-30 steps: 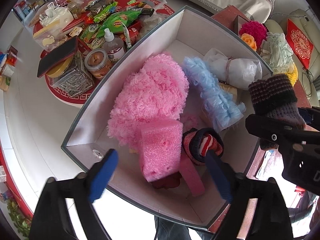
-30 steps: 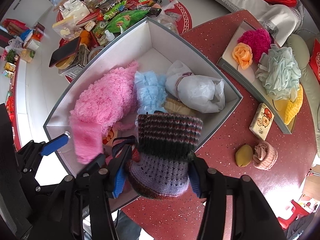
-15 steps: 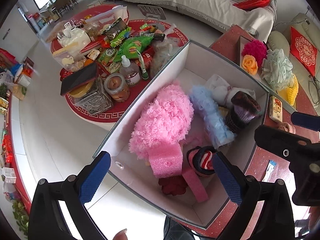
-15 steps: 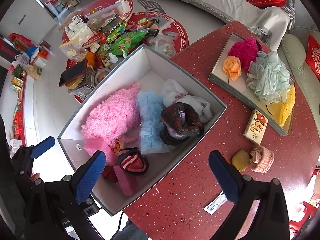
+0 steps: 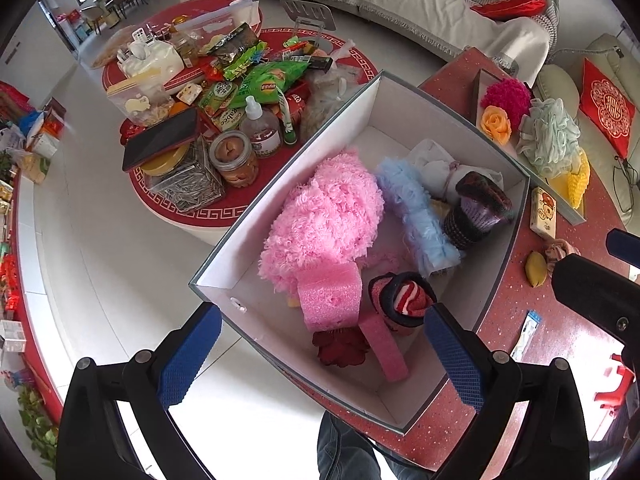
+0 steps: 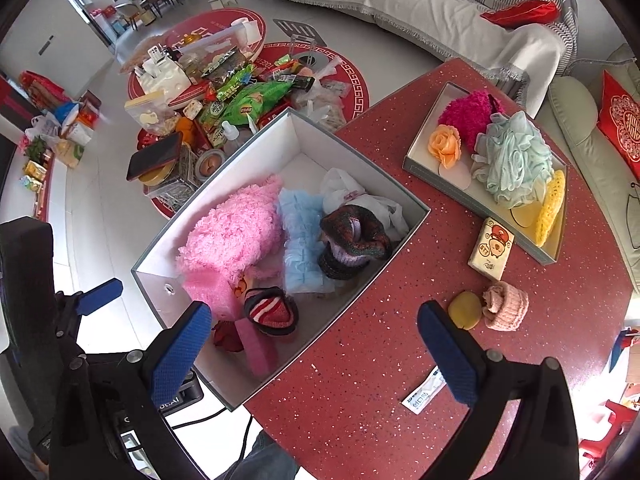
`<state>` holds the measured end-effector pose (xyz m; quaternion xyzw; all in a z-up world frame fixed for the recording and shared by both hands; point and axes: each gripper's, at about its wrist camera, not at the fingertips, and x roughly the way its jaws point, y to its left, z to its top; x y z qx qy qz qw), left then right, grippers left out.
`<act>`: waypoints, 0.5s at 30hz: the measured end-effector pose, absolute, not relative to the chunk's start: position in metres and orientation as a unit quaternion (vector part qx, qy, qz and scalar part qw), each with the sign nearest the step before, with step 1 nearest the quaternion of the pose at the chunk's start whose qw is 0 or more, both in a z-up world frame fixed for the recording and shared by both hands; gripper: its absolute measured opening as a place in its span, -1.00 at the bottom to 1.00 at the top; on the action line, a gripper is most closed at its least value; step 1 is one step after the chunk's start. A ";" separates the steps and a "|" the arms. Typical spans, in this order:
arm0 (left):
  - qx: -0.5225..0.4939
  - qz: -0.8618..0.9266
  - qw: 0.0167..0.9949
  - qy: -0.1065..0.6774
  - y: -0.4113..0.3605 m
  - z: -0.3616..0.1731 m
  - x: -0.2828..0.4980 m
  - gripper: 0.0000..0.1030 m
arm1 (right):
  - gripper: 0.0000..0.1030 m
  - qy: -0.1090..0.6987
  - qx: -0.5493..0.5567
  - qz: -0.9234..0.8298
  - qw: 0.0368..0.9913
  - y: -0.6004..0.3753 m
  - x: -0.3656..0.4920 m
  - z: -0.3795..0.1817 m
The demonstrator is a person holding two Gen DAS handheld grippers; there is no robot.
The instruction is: Organize soft objects
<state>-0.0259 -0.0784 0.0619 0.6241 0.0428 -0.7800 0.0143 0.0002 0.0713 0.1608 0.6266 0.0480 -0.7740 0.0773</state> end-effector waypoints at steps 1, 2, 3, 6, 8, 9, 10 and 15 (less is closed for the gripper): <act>0.624 -0.780 0.014 0.043 -0.079 0.062 -0.025 0.97 | 0.99 0.050 0.627 -0.773 0.077 0.070 0.002 0.161; 0.623 -0.781 0.014 0.043 -0.079 0.063 -0.023 0.97 | 0.99 0.050 0.629 -0.772 0.079 0.069 0.002 0.161; 0.623 -0.781 0.014 0.042 -0.080 0.064 -0.021 0.97 | 0.99 0.050 0.631 -0.770 0.080 0.069 0.003 0.161; 0.622 -0.782 0.013 0.043 -0.080 0.066 -0.018 0.97 | 0.99 0.047 0.633 -0.769 0.081 0.067 0.007 0.162; 0.621 -0.782 0.013 0.044 -0.081 0.067 -0.016 0.97 | 0.99 0.043 0.635 -0.767 0.081 0.067 0.008 0.162; 0.621 -0.782 0.013 0.043 -0.082 0.067 -0.015 0.97 | 0.99 0.042 0.636 -0.767 0.081 0.066 0.009 0.162; 0.621 -0.783 0.013 0.041 -0.082 0.067 -0.014 0.97 | 0.99 0.044 0.635 -0.767 0.081 0.066 0.010 0.163; 0.615 -0.788 0.014 0.025 -0.081 0.071 -0.009 0.97 | 0.99 0.045 0.634 -0.768 0.081 0.064 0.013 0.165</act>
